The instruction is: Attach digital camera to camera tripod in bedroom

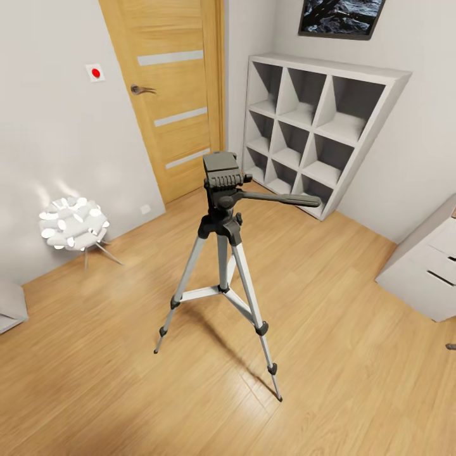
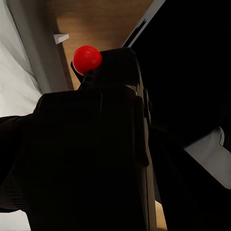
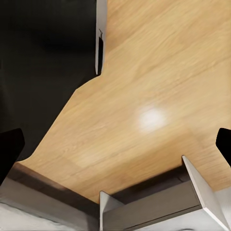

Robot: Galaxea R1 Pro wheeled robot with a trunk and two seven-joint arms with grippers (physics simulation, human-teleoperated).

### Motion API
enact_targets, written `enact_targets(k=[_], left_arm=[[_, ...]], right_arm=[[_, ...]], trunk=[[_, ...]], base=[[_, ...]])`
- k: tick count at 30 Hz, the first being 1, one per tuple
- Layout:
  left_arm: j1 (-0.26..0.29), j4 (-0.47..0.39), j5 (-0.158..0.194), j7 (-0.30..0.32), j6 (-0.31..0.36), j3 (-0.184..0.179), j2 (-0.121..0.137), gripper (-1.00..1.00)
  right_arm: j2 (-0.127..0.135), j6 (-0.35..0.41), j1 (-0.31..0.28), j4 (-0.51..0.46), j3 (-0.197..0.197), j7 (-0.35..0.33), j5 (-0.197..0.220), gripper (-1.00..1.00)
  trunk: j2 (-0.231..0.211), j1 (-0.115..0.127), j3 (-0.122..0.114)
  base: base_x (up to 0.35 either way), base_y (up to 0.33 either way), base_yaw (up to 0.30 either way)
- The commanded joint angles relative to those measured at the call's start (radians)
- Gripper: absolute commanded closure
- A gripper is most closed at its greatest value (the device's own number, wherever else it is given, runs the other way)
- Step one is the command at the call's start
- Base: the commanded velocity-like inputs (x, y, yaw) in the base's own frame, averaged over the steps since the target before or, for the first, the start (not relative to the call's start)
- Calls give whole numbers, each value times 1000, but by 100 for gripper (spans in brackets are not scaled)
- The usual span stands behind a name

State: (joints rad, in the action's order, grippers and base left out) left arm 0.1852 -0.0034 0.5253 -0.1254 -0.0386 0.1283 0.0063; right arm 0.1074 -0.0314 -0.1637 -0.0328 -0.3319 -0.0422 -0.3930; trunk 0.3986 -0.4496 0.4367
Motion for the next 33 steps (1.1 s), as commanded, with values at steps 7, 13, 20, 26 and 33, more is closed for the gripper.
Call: enact_targets(k=[7, 13, 20, 26, 33], left_arm=[[0, 0, -5, 0, -3, 8, 0, 100], [0, 0, -4, 0, -3, 8, 0, 100], [0, 0, -4, 0, -3, 8, 0, 100], [0, 0, -5, 0, -3, 8, 0, 100], [0, 0, -6, 0, -3, 8, -1, 100]], right_arm=[[0, -1, 0, 1, -9, -6, -7, -100], [1, 0, 0, 1, -9, -2, -7, -100], [3, 1, 0, 1, -9, -2, -7, -100], [4, -2, 0, 1, -9, -1, -7, -100], [7, -4, 0, 1, -8, -11, -21, -100]], trunk=[[1, 0, 1], [1, 0, 1], [1, 0, 0], [1, 0, 0], [1, 0, 0]], base=[[0, 0, 0], [0, 0, 97], [0, 0, 219], [0, 0, 65], [0, 0, 4]])
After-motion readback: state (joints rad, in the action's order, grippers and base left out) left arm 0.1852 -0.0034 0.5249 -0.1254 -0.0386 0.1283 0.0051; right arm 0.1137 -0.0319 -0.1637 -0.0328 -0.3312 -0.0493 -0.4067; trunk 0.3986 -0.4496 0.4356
